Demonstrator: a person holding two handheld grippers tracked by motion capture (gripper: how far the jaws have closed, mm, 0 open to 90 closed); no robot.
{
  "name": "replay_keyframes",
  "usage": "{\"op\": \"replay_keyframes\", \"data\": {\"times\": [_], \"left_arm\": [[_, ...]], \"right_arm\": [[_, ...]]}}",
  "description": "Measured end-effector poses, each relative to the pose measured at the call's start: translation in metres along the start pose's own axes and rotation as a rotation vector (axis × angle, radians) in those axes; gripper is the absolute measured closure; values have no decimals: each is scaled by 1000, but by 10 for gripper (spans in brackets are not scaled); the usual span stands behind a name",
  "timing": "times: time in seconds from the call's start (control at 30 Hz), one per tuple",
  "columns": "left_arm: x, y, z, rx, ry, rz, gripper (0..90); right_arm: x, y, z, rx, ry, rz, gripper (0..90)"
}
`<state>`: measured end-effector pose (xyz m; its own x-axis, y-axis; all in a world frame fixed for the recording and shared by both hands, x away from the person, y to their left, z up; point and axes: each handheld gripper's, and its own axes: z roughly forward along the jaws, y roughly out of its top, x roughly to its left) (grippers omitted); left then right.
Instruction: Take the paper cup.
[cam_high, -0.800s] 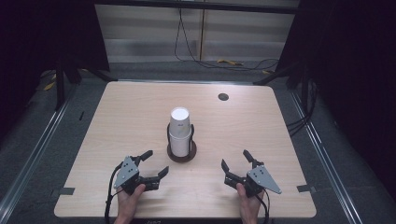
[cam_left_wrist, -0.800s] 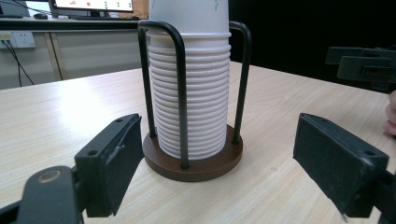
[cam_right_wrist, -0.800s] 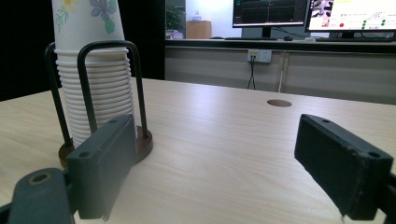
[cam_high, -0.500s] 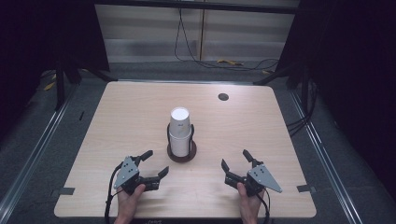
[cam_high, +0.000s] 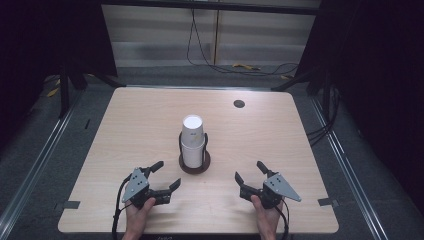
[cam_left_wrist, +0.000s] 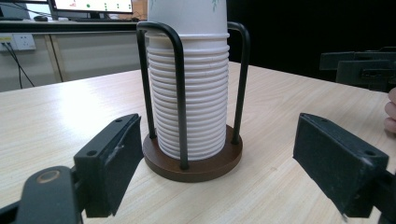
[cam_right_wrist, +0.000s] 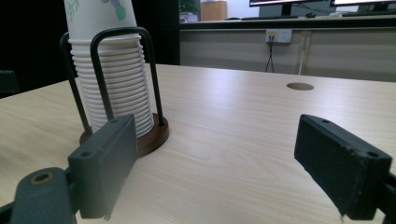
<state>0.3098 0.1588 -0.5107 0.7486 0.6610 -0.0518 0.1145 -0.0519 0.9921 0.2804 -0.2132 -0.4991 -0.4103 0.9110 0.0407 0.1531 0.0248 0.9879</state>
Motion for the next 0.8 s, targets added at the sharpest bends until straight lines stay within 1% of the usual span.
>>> {"op": "replay_keyframes", "data": {"times": [0.03, 0.13, 0.17, 0.23, 0.33, 0.37, 0.4, 0.43, 0.67, 0.73, 0.8], "left_arm": [[0, 0, 0, 1, 0, 0, 156], [0, 0, 0, 2, 6, -3, 156], [0, 0, 0, -1, 9, -7, 159], [0, 0, 1, -1, 0, -7, 159], [0, 0, 0, 3, 4, -1, 159], [0, 0, 0, 1, 3, -2, 159], [0, 0, 0, -1, 3, -6, 159], [0, 0, 0, -1, 5, -6, 159], [-1, 0, 0, 4, 7, 7, 159], [-1, 0, 0, -2, 4, 8, 158], [-1, 0, 0, -1, 3, 6, 158]], "right_arm": [[0, 3, 0, 10, 27, 5, 131], [1, 8, 1, 26, 52, 2, 134], [1, 10, 2, 36, 57, 2, 134], [1, 12, 3, 42, 68, 6, 137], [0, 14, 5, 51, 81, 14, 141], [0, 16, 6, 52, 96, 20, 142], [0, 16, 6, 52, 96, 20, 142], [0, 18, 8, 57, 110, 24, 142], [-1, 27, 13, 65, 169, 31, 153], [-1, 29, 15, 67, 178, 34, 153], [0, 30, 17, 75, 183, 46, 154]]}}
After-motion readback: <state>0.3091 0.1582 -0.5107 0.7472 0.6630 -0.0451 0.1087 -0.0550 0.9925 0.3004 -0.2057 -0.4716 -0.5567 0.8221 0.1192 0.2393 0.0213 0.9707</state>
